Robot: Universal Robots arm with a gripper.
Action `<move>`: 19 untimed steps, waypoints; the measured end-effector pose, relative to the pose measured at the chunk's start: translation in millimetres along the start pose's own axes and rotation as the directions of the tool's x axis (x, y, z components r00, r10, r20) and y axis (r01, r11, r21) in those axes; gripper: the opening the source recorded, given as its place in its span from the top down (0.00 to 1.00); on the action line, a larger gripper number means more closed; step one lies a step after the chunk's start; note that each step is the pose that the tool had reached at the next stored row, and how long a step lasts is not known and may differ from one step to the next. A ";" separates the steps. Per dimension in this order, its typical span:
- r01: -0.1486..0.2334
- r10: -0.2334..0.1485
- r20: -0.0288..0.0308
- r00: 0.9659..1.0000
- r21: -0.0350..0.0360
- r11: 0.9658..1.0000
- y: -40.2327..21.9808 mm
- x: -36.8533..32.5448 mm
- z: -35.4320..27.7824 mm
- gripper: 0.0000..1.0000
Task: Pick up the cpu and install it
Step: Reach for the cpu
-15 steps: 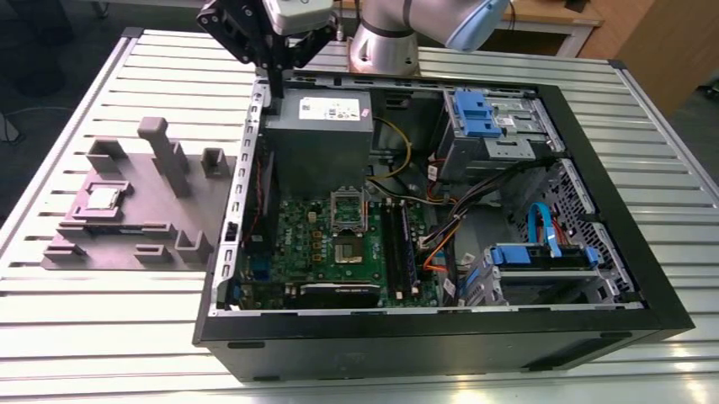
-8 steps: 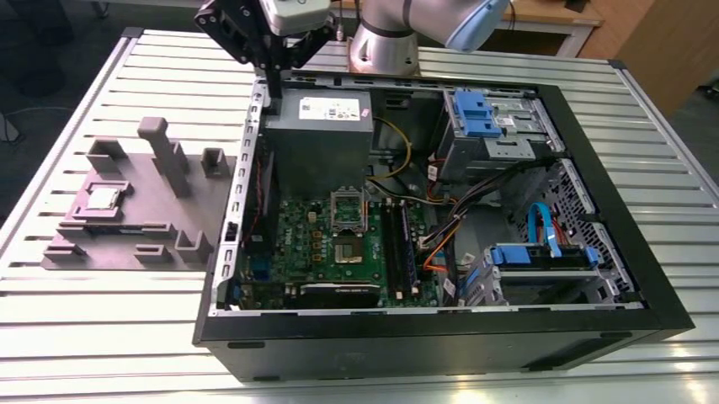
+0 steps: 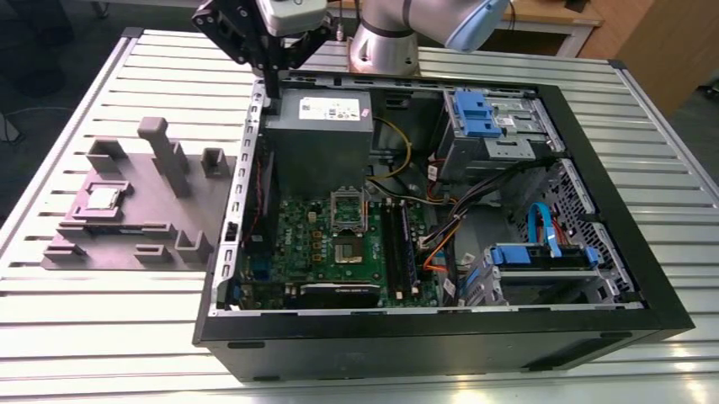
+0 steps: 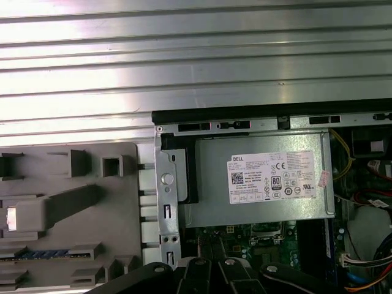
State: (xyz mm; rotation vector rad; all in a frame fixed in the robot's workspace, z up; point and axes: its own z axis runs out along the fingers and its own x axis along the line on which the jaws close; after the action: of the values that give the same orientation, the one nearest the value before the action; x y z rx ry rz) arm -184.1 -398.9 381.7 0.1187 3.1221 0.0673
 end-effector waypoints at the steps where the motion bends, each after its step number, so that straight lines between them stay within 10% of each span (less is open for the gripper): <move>1: 0.000 0.000 0.000 1.000 0.000 1.000 0.0 0.4 0.0 0.90; 19: 0.000 0.000 0.000 1.000 0.000 1.000 -0.6 6.5 1.1 0.90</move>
State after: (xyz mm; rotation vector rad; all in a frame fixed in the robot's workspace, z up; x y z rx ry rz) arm -190.6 -398.9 380.5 0.1187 3.1226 0.0673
